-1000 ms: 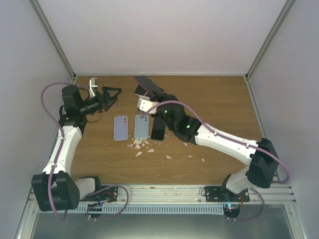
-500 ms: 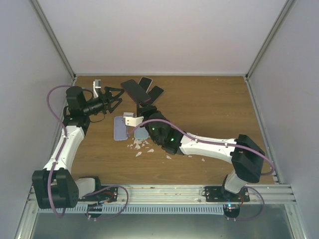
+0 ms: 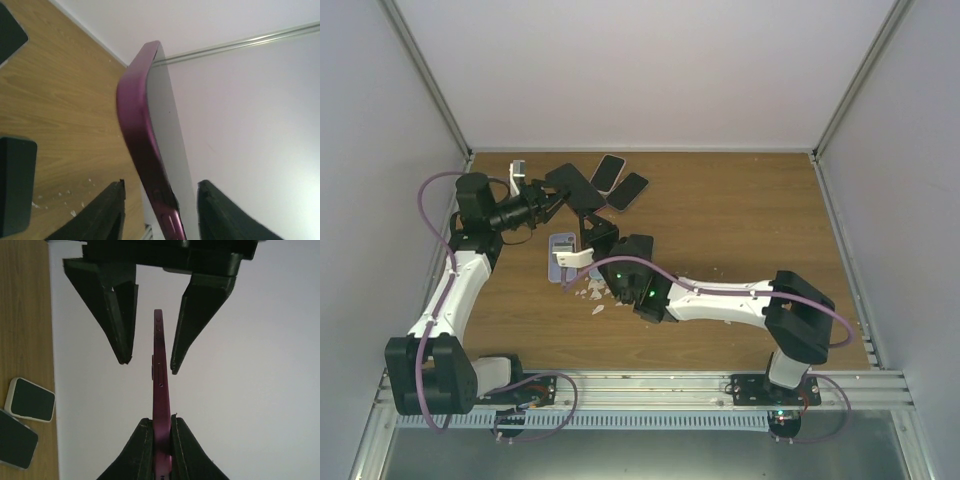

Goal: Take the phone out of the phone case
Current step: Place the phone at the center of the board.

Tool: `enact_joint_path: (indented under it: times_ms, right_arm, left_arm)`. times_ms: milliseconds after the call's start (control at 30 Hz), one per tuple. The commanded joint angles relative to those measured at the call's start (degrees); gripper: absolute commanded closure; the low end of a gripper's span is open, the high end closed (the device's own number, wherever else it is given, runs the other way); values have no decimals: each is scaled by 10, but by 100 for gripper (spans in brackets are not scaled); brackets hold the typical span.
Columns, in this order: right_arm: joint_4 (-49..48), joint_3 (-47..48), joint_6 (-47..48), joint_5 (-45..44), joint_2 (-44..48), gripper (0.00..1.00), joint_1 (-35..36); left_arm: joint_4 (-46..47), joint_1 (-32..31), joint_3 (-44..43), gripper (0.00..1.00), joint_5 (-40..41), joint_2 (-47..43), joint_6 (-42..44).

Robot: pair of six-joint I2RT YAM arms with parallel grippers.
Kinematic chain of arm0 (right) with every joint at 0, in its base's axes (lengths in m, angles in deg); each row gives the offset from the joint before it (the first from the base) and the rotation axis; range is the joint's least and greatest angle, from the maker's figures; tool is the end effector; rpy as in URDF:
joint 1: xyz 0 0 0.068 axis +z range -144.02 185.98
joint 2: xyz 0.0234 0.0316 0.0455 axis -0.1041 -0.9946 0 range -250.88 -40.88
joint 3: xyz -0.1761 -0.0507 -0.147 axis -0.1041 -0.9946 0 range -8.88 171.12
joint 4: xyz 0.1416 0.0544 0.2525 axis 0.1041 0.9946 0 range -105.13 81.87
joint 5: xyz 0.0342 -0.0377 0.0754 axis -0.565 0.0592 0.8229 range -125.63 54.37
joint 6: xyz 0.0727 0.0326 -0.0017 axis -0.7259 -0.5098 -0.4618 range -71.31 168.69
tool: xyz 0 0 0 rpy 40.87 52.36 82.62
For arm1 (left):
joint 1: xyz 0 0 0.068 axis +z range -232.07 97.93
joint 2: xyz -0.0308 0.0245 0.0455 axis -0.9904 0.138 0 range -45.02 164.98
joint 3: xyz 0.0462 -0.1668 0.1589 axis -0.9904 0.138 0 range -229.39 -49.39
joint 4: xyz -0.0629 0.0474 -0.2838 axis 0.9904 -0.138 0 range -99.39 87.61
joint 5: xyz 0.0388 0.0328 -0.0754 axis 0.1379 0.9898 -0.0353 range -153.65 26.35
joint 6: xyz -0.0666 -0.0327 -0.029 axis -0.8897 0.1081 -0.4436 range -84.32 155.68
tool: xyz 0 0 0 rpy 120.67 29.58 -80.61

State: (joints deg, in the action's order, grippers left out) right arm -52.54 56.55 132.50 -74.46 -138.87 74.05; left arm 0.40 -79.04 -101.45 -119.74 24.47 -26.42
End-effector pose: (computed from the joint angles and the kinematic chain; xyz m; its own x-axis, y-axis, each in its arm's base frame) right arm 0.2066 0.3983 0.2465 0.4900 -0.8569 -0.1600 -0.0214 0.1717 -0.9849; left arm 0.3375 -0.0391 0.2688 -0.8007 -0.5361 -0.2673 0.1383 0.2687 -0.9532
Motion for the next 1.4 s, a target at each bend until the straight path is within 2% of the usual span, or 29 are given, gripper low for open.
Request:
enact_joint_path:
  times_ms: [0,233,333,400,500,700,867,967,1067,1300,1367]
  right_arm:
    - [-105,-8,46,-13,-14,99,8]
    - [-116,-16,55,-13,-15,98,14]
    - [-113,-18,50,-17,-15,89,14]
    - [-98,-17,38,-21,-13,79,14]
    - [-61,-18,10,-22,-4,54,13]
    - [60,-8,-80,-10,26,20,14]
    - [257,30,-215,39,62,2,5]
    - [404,73,-307,106,84,0,-3]
    - [500,106,-371,186,105,0,-16]
    - [611,179,-518,377,133,1,-103]
    - [621,186,-553,423,143,0,-131]
  left_arm:
    - [30,-3,3,64,5,3,-3]
    - [37,-3,3,86,5,6,-9]
    - [38,-2,3,95,5,5,-6]
    - [38,-1,2,100,5,4,-1]
    - [38,0,-2,100,6,4,7]
    - [37,3,-14,100,12,6,44]
    - [36,2,-27,100,1,10,98]
    - [34,1,-32,100,-6,14,130]
    - [36,-2,-36,100,-16,25,162]
    - [49,-26,-51,100,-52,35,239]
    - [51,-51,-55,100,-60,35,260]
